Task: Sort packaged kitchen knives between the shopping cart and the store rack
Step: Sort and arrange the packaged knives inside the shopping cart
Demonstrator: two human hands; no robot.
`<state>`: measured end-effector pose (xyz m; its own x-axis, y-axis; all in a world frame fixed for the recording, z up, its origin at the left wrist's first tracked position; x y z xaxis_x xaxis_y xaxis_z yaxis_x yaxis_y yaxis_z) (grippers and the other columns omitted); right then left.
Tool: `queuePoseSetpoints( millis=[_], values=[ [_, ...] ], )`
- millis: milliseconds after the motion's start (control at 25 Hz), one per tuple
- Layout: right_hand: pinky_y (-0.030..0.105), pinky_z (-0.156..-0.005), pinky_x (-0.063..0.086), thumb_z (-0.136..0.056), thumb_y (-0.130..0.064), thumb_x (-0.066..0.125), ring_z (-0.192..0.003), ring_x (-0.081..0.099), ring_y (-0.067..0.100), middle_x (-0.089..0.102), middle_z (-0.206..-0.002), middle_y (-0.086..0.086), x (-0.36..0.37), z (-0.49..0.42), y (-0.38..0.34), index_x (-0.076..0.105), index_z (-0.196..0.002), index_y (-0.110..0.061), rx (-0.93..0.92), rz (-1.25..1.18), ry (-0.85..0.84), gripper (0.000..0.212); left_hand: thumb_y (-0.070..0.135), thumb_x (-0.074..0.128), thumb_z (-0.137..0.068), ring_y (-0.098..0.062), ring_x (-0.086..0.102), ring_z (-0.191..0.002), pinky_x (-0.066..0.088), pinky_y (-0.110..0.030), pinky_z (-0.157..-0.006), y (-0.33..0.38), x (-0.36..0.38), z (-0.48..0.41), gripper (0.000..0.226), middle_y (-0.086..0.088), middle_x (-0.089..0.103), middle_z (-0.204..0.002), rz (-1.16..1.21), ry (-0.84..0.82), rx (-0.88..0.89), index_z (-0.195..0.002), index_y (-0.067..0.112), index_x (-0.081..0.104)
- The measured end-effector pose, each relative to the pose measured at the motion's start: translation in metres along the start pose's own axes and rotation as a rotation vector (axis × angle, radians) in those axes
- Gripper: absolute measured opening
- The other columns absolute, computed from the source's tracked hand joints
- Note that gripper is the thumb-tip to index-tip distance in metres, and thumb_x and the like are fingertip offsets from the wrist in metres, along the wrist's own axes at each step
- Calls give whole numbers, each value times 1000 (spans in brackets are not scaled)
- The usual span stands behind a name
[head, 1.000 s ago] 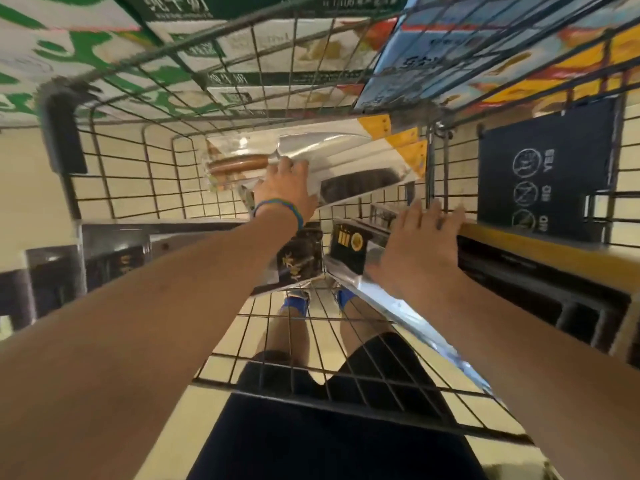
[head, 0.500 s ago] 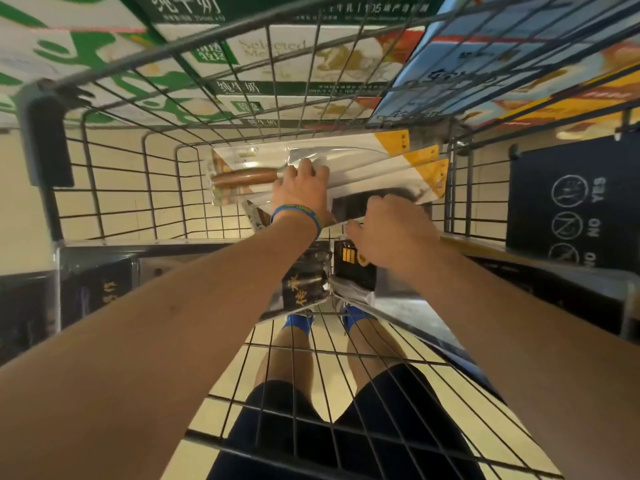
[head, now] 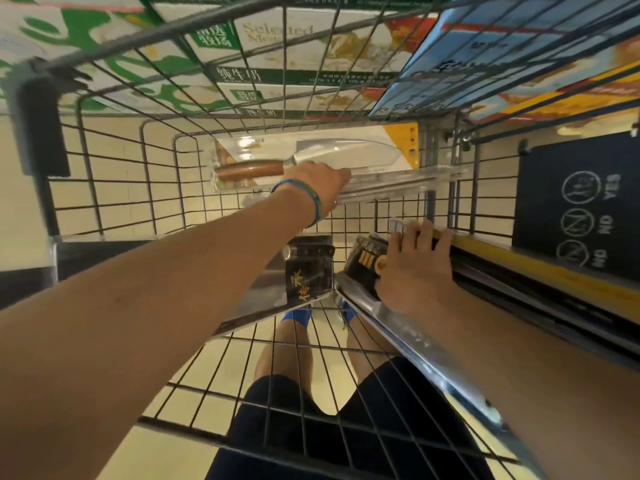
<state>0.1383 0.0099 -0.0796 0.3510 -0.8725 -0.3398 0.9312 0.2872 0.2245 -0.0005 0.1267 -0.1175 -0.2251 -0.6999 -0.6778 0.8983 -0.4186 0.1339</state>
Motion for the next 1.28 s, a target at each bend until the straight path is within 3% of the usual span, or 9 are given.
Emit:
queuePoseSetpoints(
  millis=[240,440,600,720,800,880,960,1080,1280],
  values=[
    [67,-120,5,-98,-62,37,-154,11,46,15,-169,21,-27,-11,-4,12,-162,-6,107,-118,134,89,34,56,-97,-28,44,-80,42,-38,-69,4,-22,23,35,-18,59,-103,69,132,70,-125,19,42],
    [74,-116,4,-88,-86,27,-151,11,54,11,-169,23,-20,-3,26,13,-164,-18,180,-49,-4,103,32,58,-97,-34,47,-116,48,-46,-79,4,-42,58,32,-13,62,-106,130,307,110,-117,13,41],
    [72,-117,4,-81,-94,20,-153,10,52,9,-170,22,-19,30,45,8,-164,-15,167,-100,75,115,36,54,-99,-35,45,-118,42,-42,-80,2,-68,83,33,-16,63,-109,111,427,112,-116,9,45],
    [65,-121,9,-94,-78,21,-150,29,42,37,-160,21,-53,67,43,29,-158,-8,143,-148,340,95,33,55,-99,-34,43,-122,41,-41,-86,9,-93,110,31,-14,62,-119,122,504,169,-117,8,47],
    [60,-119,22,-100,-67,27,-133,51,36,63,-132,17,-74,90,39,55,-138,-8,117,-218,488,75,29,58,-98,-34,44,-119,39,-38,-87,15,-111,132,30,-13,62,-119,163,566,231,-116,7,49],
    [50,-102,45,-102,-59,32,-105,64,32,66,-95,10,-86,110,31,65,-114,-10,47,-447,557,61,27,61,-95,-34,47,-114,35,-34,-86,19,-129,158,31,-14,63,-116,196,634,276,-114,5,51],
    [44,-96,49,-102,-62,33,-115,63,32,69,-116,12,-88,124,19,62,-129,-10,-67,-890,422,65,26,65,-93,-35,50,-107,33,-31,-83,23,-144,187,31,-16,65,-108,249,689,288,-109,2,53],
    [53,-115,38,-80,-88,35,-139,48,26,46,-158,5,-80,153,-4,40,-155,-22,-155,-1531,141,101,24,71,-89,-33,54,-91,29,-27,-73,31,-156,236,30,-16,65,-91,409,790,230,-99,0,55],
    [54,-115,38,-58,-97,60,-142,45,17,49,-156,-8,-87,212,-1,39,-153,-39,-333,-1890,204,114,24,81,-81,-10,51,-68,40,-25,-62,25,-170,295,37,6,58,-78,1111,768,-28,-87,15,45]
  ],
)
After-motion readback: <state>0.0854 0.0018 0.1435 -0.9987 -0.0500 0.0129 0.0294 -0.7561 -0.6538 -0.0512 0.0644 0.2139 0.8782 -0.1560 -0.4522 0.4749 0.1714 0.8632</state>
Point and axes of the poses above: each hand's wrist, its own z-axis away from the middle knuckle, its own x-axis out of the palm, y = z × x, the point moved 6 cm from there along -z, towards the middle knuckle
